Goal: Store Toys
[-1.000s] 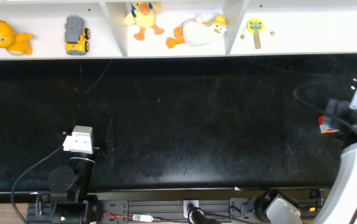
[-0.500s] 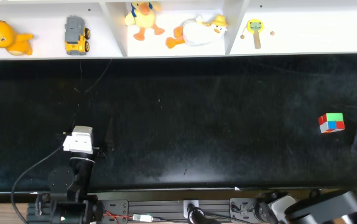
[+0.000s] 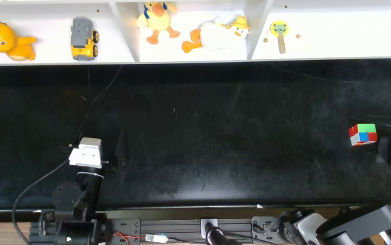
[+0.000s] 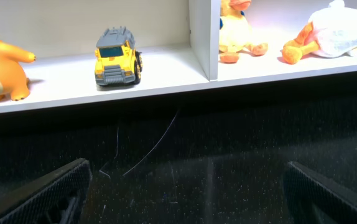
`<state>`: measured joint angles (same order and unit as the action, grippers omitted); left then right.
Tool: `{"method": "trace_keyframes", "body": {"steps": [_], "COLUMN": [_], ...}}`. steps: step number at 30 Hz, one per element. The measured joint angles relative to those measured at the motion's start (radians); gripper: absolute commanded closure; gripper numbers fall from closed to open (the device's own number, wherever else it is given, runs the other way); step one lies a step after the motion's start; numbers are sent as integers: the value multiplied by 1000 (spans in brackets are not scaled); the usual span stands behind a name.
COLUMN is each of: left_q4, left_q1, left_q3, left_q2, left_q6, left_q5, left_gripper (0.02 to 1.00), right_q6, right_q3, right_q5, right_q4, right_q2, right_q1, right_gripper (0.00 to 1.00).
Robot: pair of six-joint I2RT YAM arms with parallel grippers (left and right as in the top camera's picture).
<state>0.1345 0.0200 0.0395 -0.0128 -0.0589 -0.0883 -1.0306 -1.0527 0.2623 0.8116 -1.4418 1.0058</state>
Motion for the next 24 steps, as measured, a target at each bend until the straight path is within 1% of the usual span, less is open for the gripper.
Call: {"method": "trace_keyframes", "body": {"steps": [4, 9, 19, 24], "left_q4": [0, 0, 0, 0], "left_q1": [0, 0, 0, 0], "left_q3": [0, 0, 0, 0], "left_q2": [0, 0, 0, 0], "left_q6": [0, 0, 0, 0], "left_q5": [0, 0, 0, 0], "left_gripper": [20, 20, 20, 20], "right_q6": [-13, -4, 26, 63], "right_q3": [3, 50, 158, 158], "right_q5": [5, 11, 13, 37], "right_q4": [-19, -75, -190, -210], "right_q2": [-40, -96, -106, -106], "right_q1": [-49, -77, -98, -99], "right_gripper": [3, 5, 5, 5]}}
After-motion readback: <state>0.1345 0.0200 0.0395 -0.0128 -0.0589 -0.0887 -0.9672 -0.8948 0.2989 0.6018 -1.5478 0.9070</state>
